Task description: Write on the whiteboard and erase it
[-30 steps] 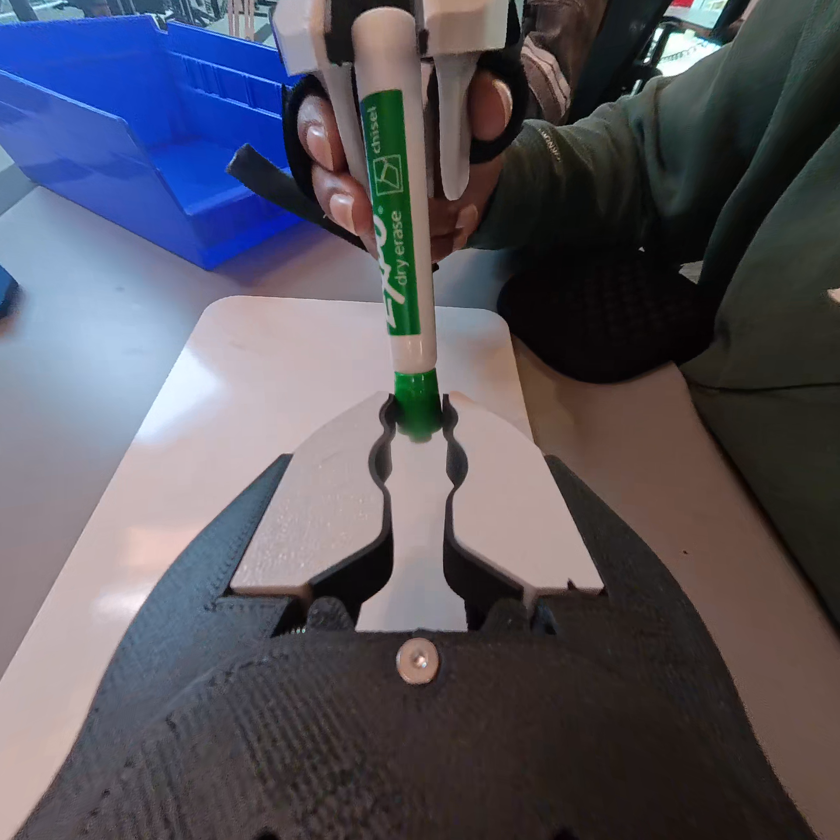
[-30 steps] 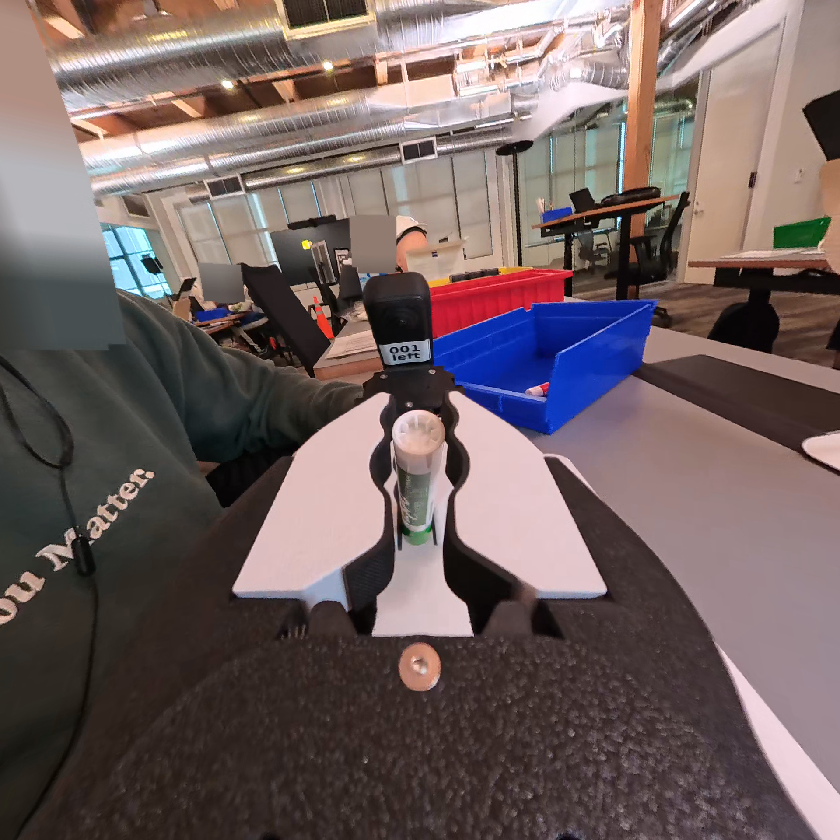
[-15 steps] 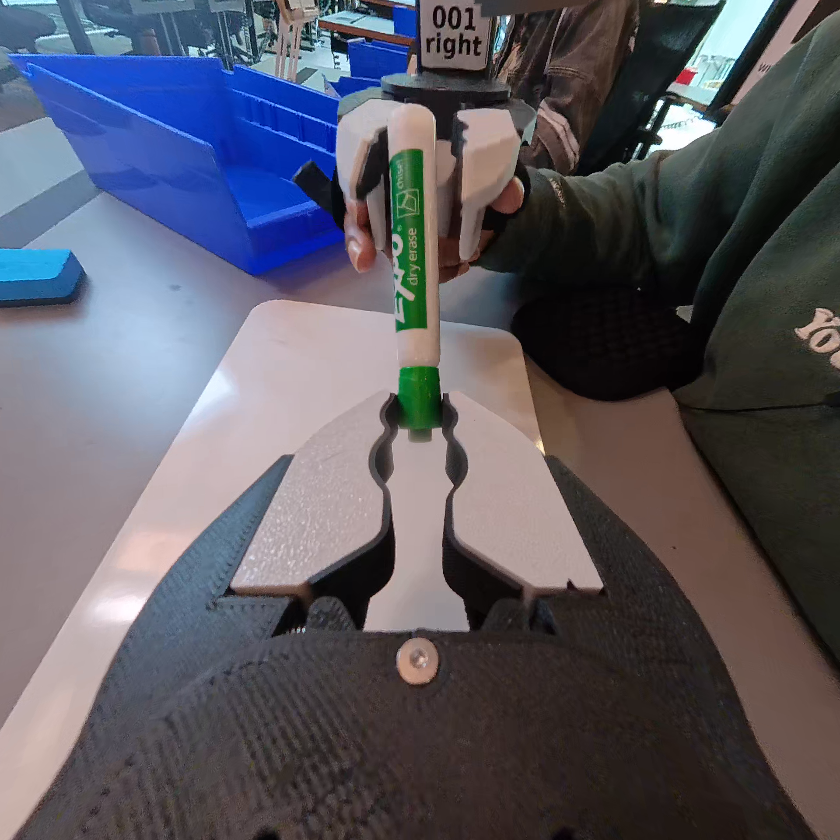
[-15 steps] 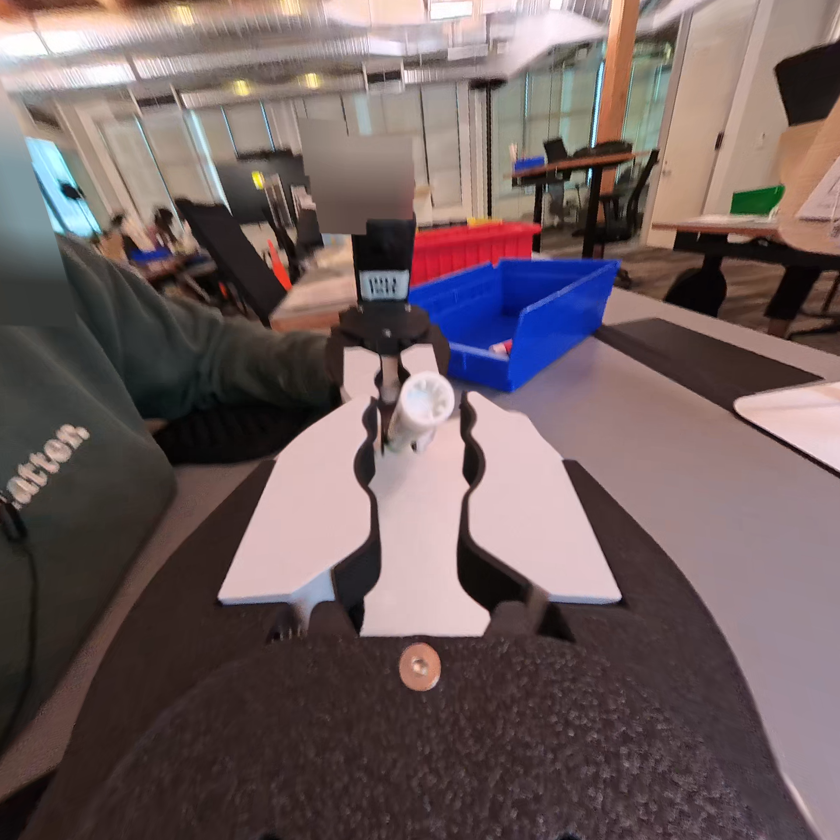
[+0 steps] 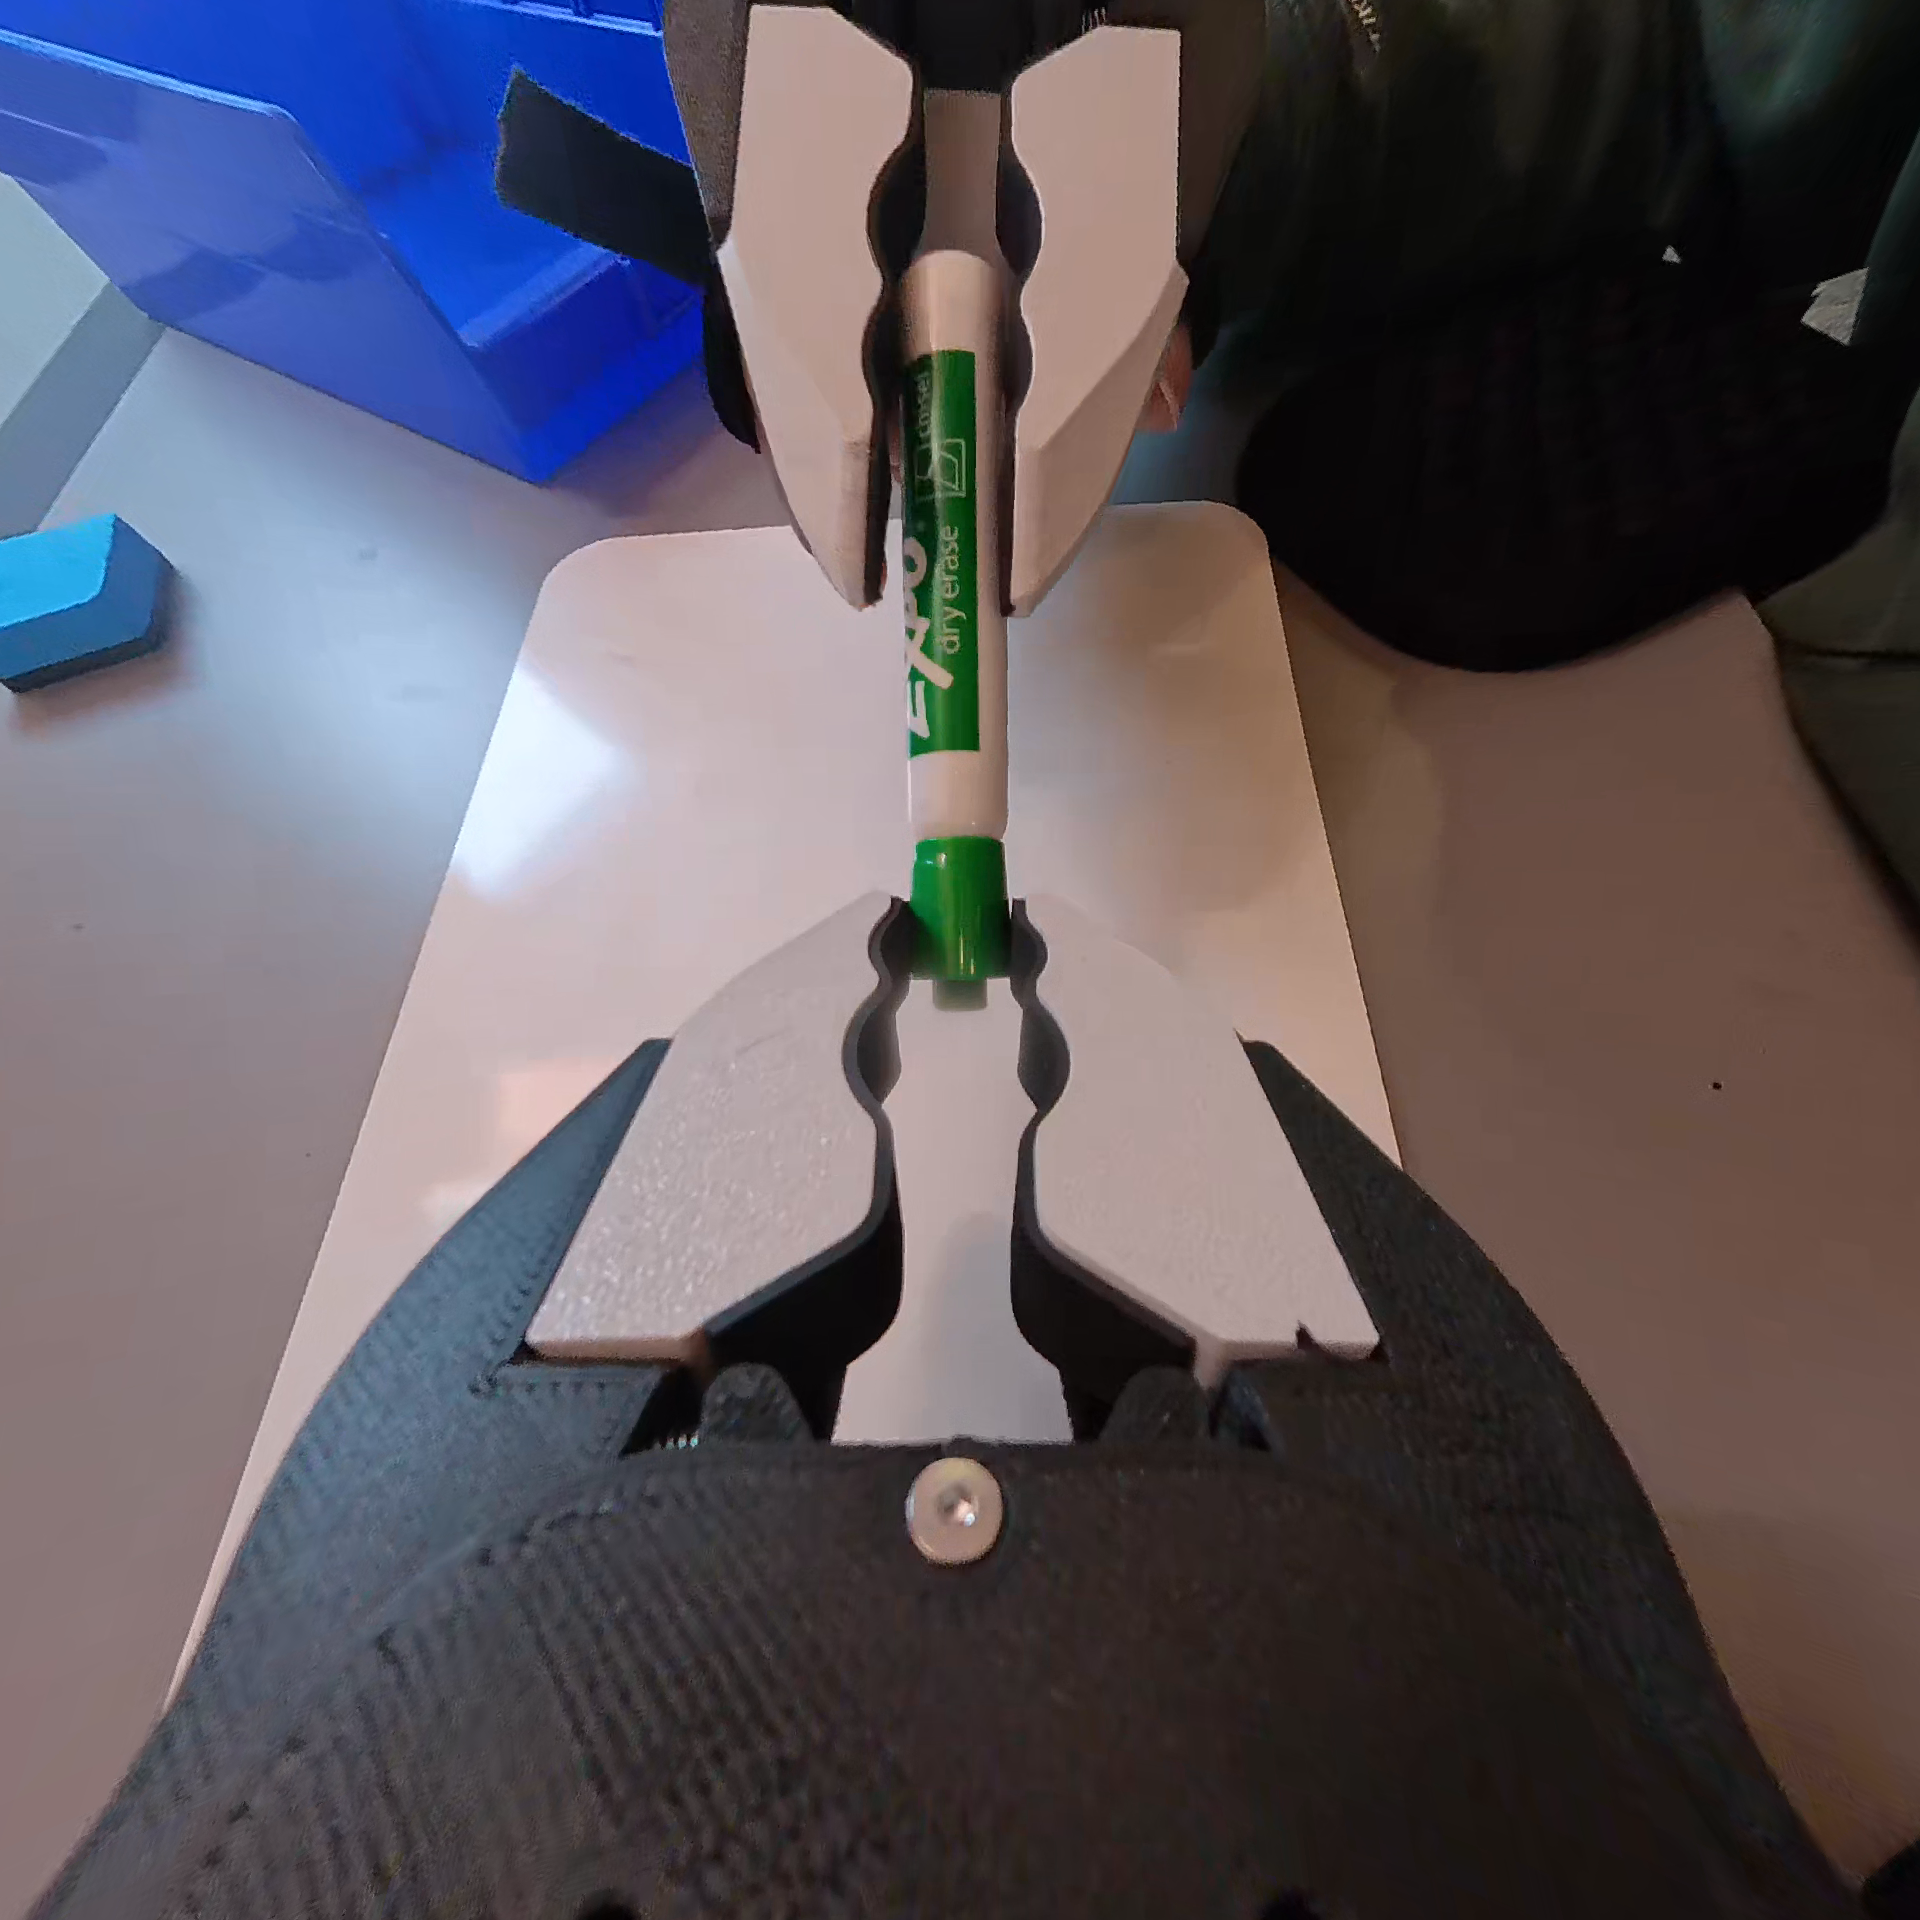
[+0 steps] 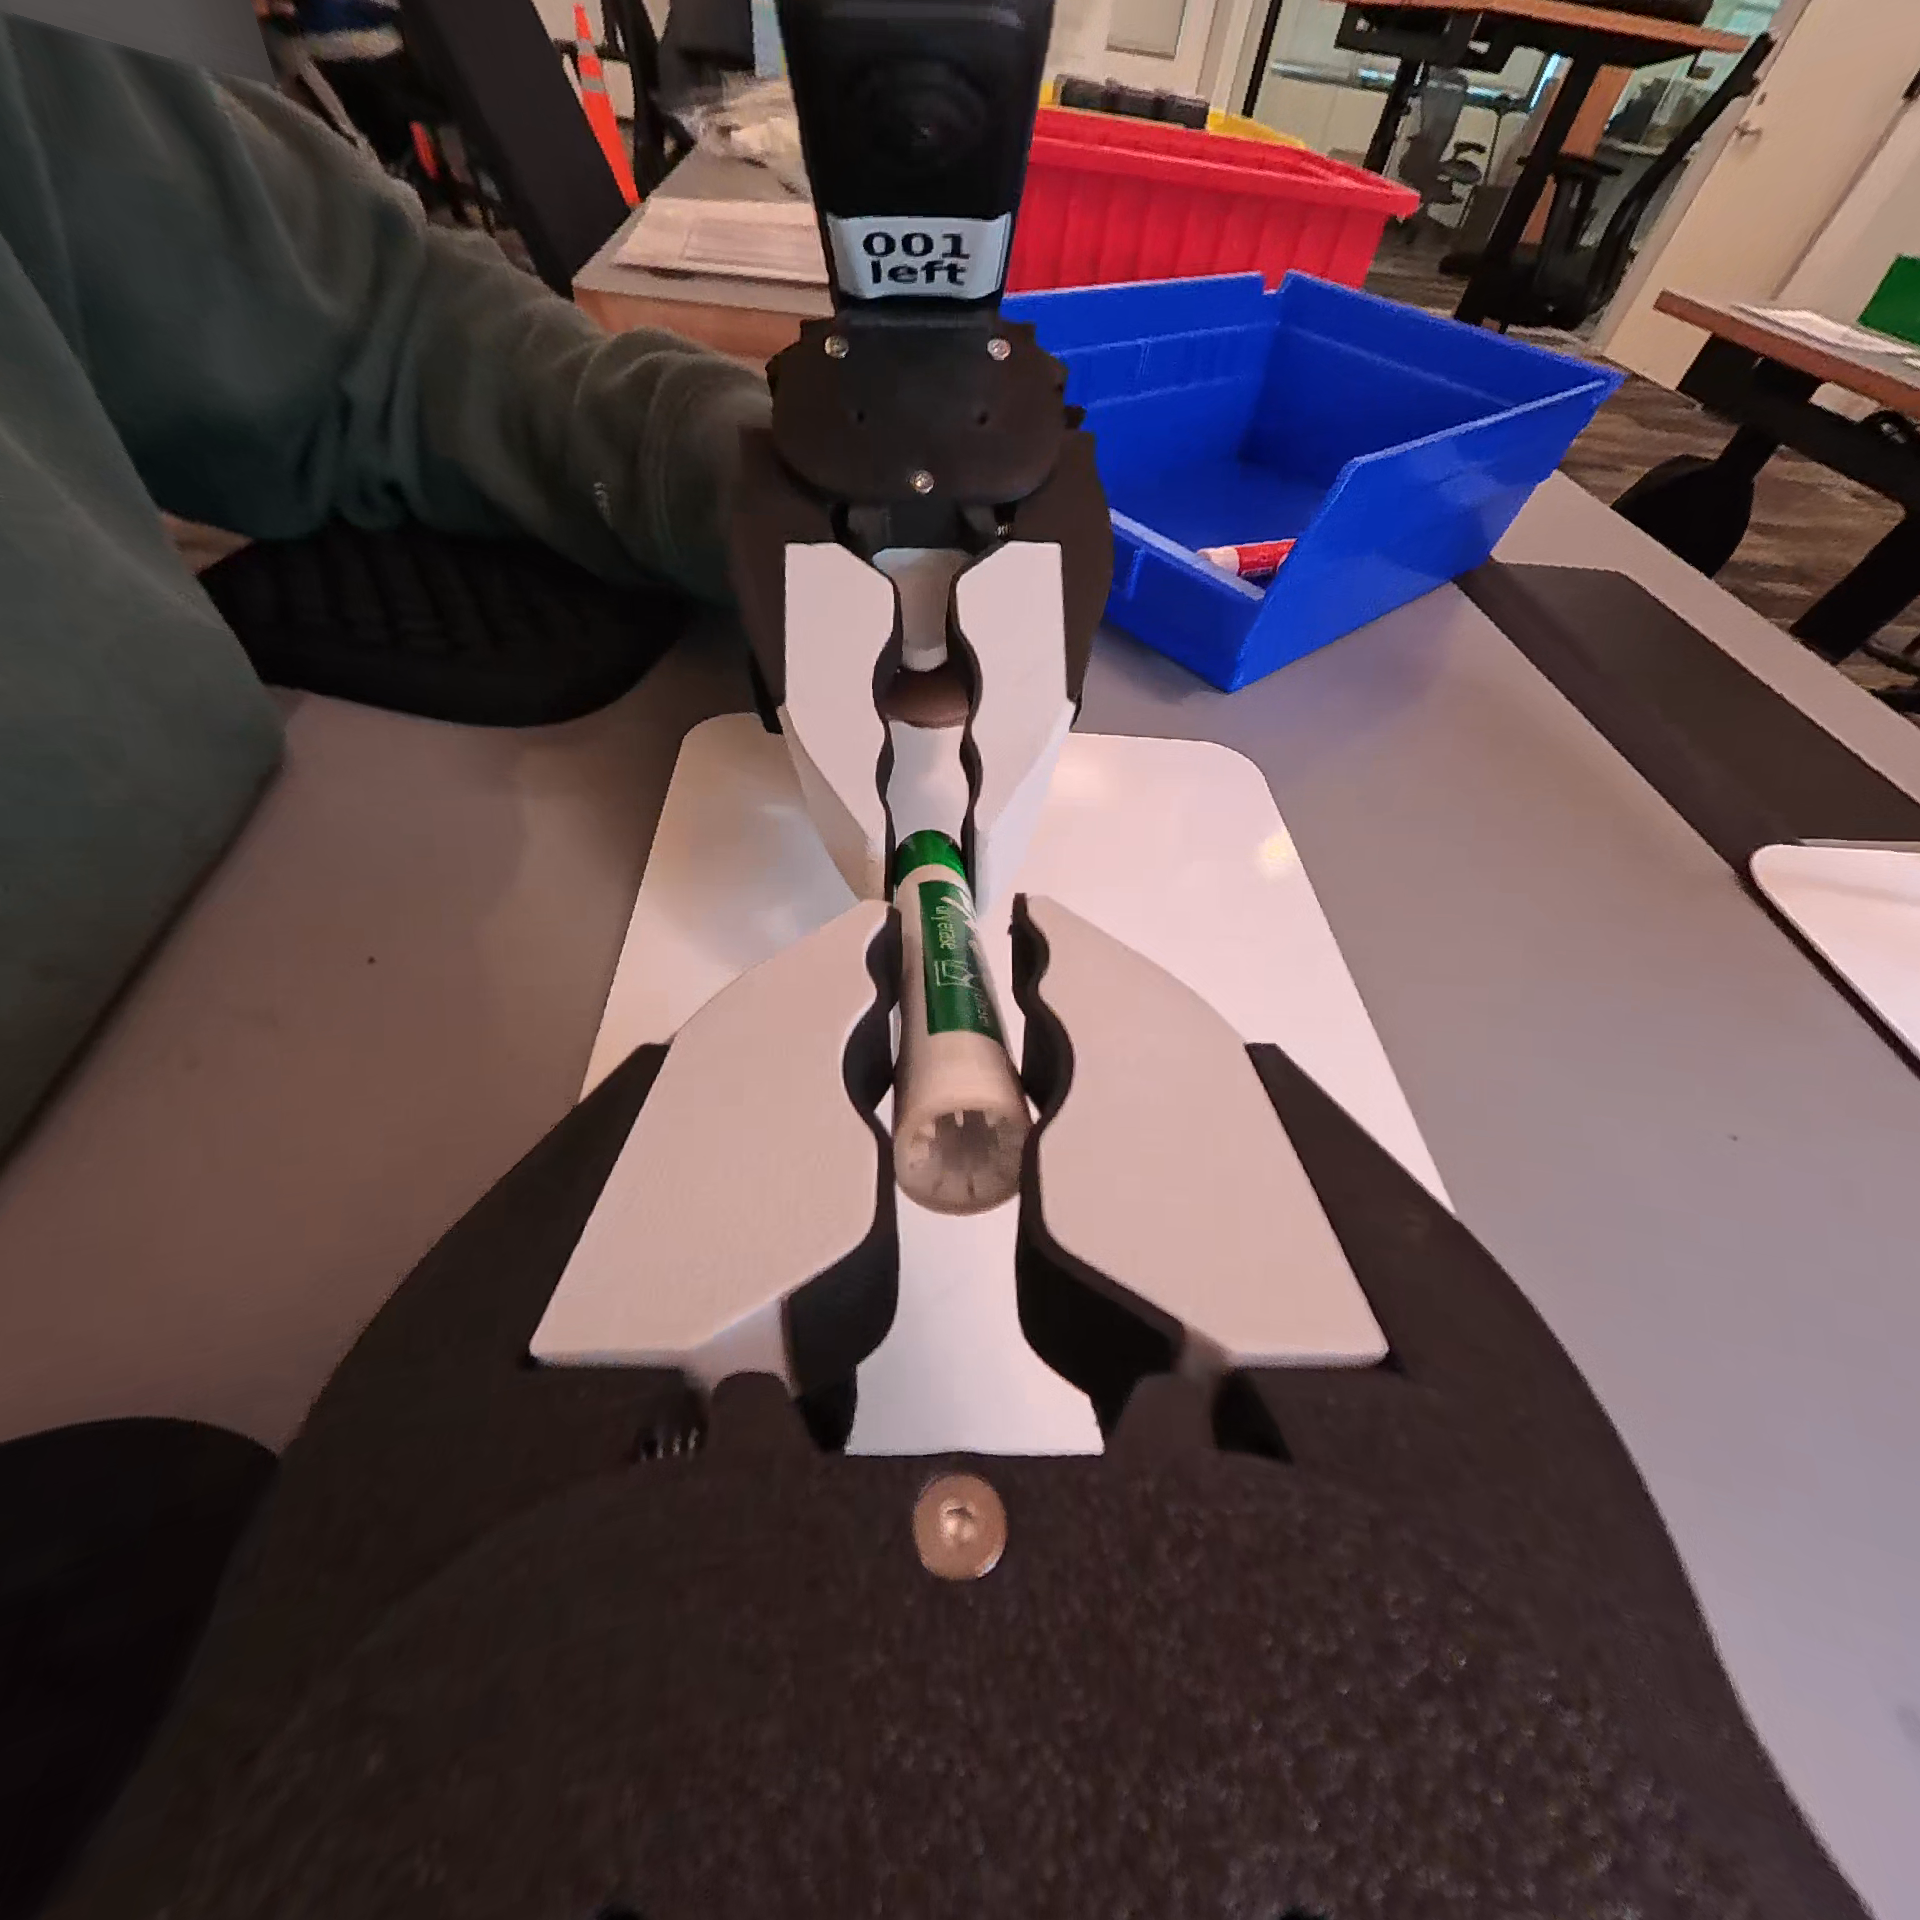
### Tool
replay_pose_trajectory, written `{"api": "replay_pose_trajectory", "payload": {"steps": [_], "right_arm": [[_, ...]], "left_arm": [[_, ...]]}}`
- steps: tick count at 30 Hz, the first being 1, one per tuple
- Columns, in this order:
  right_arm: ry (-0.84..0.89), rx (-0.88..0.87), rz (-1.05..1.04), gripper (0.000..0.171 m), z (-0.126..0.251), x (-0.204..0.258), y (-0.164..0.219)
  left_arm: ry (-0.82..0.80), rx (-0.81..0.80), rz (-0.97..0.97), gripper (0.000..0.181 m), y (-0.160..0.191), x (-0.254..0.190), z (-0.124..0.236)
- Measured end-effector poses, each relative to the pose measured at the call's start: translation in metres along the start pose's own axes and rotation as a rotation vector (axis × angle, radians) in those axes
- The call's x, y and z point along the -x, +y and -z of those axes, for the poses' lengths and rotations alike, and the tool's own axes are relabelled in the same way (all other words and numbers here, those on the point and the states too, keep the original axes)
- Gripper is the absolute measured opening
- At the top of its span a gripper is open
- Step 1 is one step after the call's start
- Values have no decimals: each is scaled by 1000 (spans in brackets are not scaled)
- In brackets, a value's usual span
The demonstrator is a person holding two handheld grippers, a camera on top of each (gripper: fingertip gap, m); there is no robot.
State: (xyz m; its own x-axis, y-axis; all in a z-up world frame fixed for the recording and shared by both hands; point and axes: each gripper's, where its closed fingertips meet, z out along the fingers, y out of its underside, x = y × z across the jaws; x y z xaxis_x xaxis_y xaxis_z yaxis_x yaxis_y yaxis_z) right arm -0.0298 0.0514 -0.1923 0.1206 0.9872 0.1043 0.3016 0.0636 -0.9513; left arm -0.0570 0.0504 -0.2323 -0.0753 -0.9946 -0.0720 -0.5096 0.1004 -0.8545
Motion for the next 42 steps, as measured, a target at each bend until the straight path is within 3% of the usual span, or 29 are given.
{"api": "replay_pose_trajectory", "payload": {"steps": [9,20,28,42], "right_arm": [[10,72,38,29,0,-2,14],[-16,76,58,20,-1,5,13],[2,-23,-17,20,2,0,0],[-5,-67,-68,20,-2,3,-6]], "left_arm": [[22,-42,43,19,-2,3,5],[42,-45,44,19,-1,0,4],[56,-208,108,25,-20,4,12],[55,-178,78,20,-21,2,15]]}}
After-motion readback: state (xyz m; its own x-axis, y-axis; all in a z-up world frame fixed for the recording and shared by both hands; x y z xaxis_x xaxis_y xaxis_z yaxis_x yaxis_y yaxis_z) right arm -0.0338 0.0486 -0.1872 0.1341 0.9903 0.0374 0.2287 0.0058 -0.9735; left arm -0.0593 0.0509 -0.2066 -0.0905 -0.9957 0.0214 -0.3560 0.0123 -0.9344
